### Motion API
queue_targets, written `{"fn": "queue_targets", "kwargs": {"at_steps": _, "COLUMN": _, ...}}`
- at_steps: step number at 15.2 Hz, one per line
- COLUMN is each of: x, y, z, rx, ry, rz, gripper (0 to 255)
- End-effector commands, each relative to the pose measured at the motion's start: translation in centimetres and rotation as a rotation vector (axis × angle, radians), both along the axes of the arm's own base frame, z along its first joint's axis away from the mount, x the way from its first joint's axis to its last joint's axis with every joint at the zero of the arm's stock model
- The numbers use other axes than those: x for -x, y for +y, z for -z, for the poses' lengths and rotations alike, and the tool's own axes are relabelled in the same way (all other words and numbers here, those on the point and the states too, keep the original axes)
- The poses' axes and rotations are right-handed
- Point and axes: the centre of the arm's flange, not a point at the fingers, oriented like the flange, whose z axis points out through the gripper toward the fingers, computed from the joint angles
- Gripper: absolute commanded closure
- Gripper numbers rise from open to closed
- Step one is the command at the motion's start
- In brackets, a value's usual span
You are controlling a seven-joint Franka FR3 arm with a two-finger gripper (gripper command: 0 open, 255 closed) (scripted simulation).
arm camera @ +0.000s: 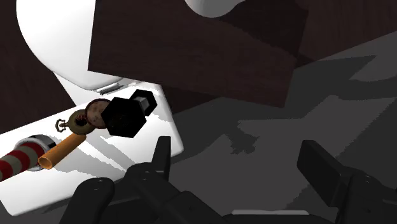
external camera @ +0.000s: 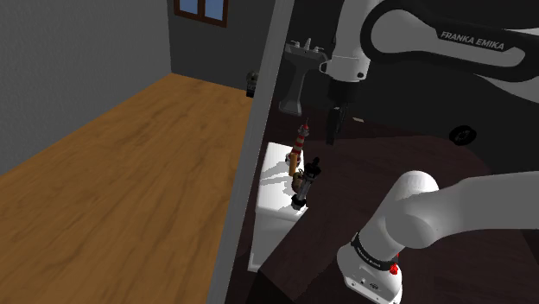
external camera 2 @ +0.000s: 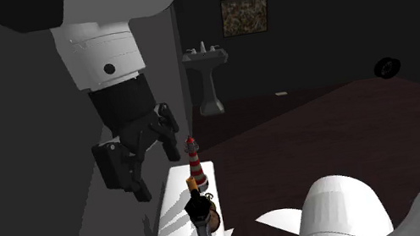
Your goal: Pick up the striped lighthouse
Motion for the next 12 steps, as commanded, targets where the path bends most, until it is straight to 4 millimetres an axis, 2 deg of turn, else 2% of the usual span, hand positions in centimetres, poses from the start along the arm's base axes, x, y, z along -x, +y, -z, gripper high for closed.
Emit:
{"fn": "queue_targets", "kwargs": {"at_steps": 1, "x": 0.0, "y": 0.0, "z": 0.0, "rx": 0.0, "ry": 0.0, "rz": 0.0, "gripper": 0}}
{"fn": "queue_targets", "kwargs": {"at_steps": 12, "x": -7.2, "y": -11.3, "z": 4.9, "rx": 0.023, "ry": -0.003, "rz": 0.013, "gripper": 0}}
